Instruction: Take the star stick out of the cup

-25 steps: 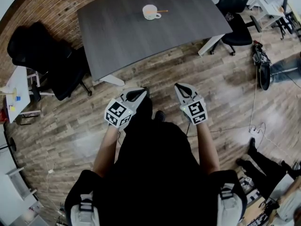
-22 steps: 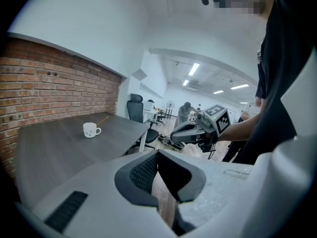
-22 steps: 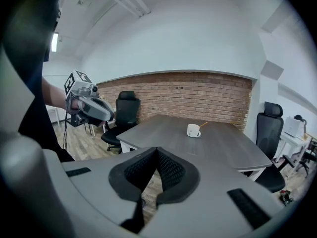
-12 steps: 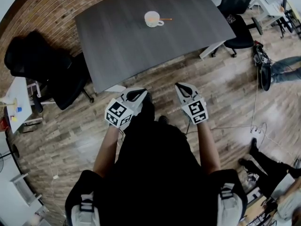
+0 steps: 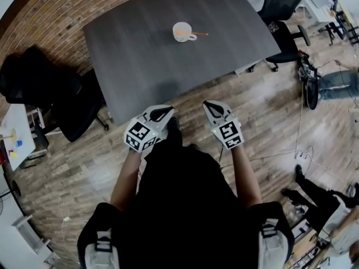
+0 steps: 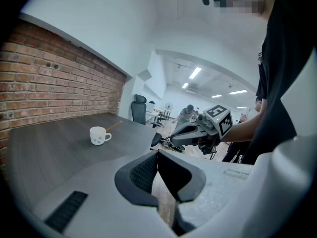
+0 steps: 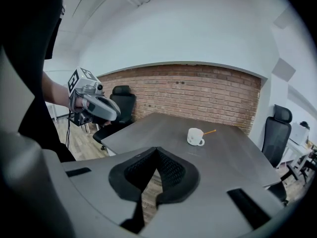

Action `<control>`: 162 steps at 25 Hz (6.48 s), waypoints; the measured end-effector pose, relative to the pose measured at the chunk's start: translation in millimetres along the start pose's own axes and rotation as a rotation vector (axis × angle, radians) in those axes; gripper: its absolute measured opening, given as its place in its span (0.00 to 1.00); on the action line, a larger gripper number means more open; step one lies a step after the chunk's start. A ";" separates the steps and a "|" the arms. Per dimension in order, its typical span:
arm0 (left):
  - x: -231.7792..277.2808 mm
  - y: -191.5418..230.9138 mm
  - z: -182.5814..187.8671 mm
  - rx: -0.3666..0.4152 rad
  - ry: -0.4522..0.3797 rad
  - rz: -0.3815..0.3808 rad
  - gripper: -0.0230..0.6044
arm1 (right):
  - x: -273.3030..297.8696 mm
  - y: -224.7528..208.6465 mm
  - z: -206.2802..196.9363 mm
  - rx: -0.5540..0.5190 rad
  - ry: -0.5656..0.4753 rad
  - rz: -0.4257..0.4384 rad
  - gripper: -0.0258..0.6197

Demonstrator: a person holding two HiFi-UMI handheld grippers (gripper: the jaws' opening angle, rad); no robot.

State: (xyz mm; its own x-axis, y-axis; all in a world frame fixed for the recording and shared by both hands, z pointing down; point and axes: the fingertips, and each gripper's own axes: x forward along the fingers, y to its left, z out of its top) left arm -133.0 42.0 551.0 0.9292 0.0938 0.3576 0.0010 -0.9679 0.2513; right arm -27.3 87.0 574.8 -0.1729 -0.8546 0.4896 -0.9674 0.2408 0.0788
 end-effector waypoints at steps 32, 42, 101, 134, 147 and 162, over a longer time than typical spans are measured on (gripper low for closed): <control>-9.2 110.5 28.0 0.015 -0.032 -0.068 0.04 | 78.7 -22.0 53.1 0.026 0.030 -0.103 0.04; -8.2 128.9 27.8 -0.022 -0.036 0.033 0.04 | 99.9 -47.0 56.0 0.012 0.015 -0.045 0.04; 140.0 189.5 108.8 -0.205 -0.068 0.456 0.04 | 242.4 -265.4 8.4 -0.200 0.128 0.337 0.15; 119.9 193.6 105.9 -0.193 -0.077 0.466 0.04 | 258.8 -272.1 8.5 -0.170 0.155 0.236 0.06; 119.4 189.4 107.6 -0.177 -0.082 0.464 0.04 | 250.4 -273.1 11.0 -0.177 0.148 0.233 0.06; 131.8 187.1 118.9 -0.146 -0.092 0.446 0.04 | 220.1 -277.5 25.9 -0.193 0.108 0.238 0.06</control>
State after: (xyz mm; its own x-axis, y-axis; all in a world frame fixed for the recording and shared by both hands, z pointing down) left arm 33.6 -154.5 538.2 0.8560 -0.3508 0.3797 -0.4512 -0.8655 0.2177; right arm 198.3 -179.8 638.2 -0.3593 -0.7125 0.6027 -0.8474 0.5196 0.1091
